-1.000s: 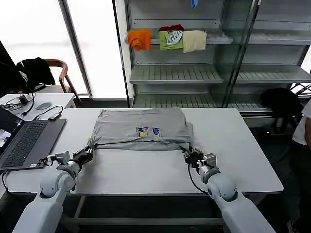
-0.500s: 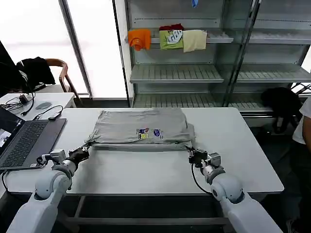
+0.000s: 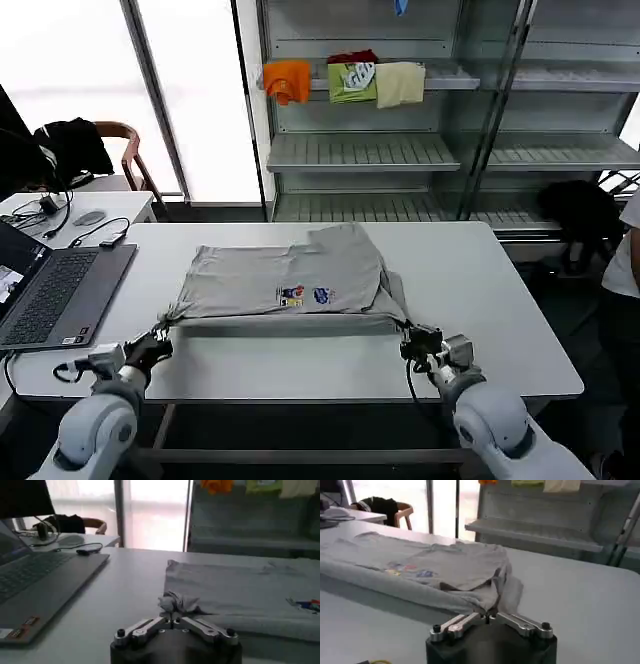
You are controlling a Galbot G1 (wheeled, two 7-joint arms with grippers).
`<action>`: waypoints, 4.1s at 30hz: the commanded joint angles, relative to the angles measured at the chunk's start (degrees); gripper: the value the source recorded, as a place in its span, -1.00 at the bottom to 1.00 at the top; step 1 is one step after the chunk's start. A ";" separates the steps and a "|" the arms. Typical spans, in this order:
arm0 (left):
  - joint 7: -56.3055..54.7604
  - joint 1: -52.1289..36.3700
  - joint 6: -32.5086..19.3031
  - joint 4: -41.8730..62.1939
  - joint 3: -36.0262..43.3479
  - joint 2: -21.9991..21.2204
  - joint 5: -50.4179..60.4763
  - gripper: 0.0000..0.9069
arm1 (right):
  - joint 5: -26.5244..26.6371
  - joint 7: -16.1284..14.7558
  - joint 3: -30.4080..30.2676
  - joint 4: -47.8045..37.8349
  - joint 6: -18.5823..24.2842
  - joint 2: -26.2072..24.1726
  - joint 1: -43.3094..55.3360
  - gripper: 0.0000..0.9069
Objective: Fold and organize the clothes.
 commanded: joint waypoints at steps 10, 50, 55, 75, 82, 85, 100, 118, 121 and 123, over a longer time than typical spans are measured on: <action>-15.23 15.23 -1.25 -12.48 -0.44 -1.94 2.32 -0.38 | -5.24 6.29 1.50 9.46 3.12 -1.36 -18.74 -1.00; 10.26 -19.00 -0.94 4.84 2.82 1.99 0.92 1.00 | -0.47 -2.78 -3.57 -12.91 2.81 8.80 25.81 1.00; 13.94 -24.71 1.93 11.63 4.53 2.22 -0.42 1.00 | -1.13 -4.13 -12.36 -27.42 1.58 15.26 39.21 1.00; 18.83 -35.66 7.40 29.78 10.71 3.16 1.21 1.00 | -14.10 -22.65 -13.25 -69.64 -0.64 29.01 56.69 1.00; 20.34 -36.86 7.44 32.42 10.89 3.46 1.87 1.00 | -14.93 -25.65 -10.19 -76.97 1.89 30.73 58.68 1.00; 20.85 -37.91 7.44 35.24 11.12 3.15 2.66 1.00 | -15.45 -25.81 -9.78 -78.60 2.69 31.31 58.64 1.00; 23.59 -39.52 7.56 40.46 12.11 3.10 4.59 1.00 | -16.88 -26.11 -9.76 -80.98 4.64 31.68 57.52 0.96; 28.43 -38.55 7.35 39.67 11.93 2.79 6.34 -0.98 | -18.23 -27.54 -10.54 -77.83 4.63 30.56 54.07 -1.00; 29.17 -38.37 7.28 38.70 11.87 2.90 6.34 -0.98 | -18.27 -27.57 -10.61 -76.61 4.59 30.19 53.56 -1.00; 29.44 -38.38 7.23 38.21 11.78 2.84 6.12 -0.98 | -18.44 -27.51 -10.62 -75.86 4.72 30.06 53.24 -1.00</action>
